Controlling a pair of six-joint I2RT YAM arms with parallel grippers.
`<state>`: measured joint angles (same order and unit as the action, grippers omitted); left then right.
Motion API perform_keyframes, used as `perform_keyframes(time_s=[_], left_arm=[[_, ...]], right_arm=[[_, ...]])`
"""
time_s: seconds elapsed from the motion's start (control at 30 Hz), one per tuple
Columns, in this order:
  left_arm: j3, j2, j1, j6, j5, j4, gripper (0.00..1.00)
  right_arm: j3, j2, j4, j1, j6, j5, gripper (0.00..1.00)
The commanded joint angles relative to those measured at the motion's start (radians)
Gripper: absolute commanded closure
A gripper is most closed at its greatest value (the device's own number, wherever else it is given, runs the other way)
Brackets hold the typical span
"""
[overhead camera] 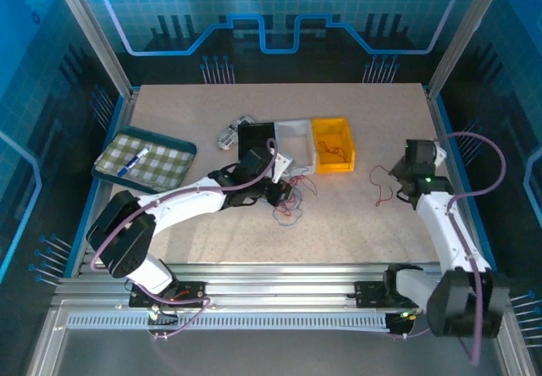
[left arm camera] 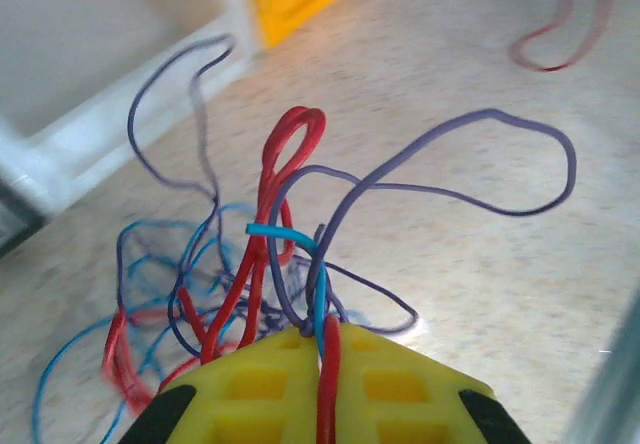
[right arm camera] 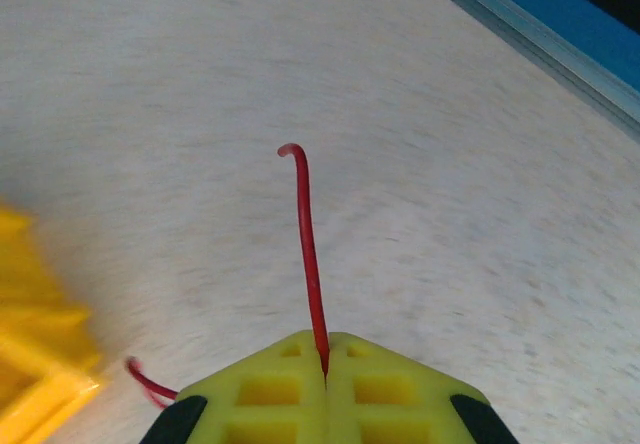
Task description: Untangle the cables
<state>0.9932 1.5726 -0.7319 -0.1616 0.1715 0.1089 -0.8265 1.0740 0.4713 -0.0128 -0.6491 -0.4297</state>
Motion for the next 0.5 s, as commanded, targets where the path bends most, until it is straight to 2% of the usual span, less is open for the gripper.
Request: perform_keyframes(time_s=[0.0, 0.17, 0.37, 0.47], left_arm=[[0.059, 0.073, -0.014, 0.065, 0.080, 0.076, 1.00], [0.064, 0.164, -0.012, 0.043, -0.038, 0.025, 1.00], [0.108, 0.241, -0.009, 0.008, -0.093, 0.002, 1.00], [0.131, 0.254, 0.004, -0.013, -0.076, 0.001, 1.00]], right_arm=[[-0.105, -0.054, -0.002, 0.126, 0.063, -0.150, 1.00], [-0.223, -0.025, -0.069, 0.236, 0.146, -0.215, 1.00], [-0.332, 0.148, -0.204, 0.254, 0.189, -0.179, 1.00], [-0.384, 0.263, -0.262, 0.257, 0.197, -0.167, 1.00]])
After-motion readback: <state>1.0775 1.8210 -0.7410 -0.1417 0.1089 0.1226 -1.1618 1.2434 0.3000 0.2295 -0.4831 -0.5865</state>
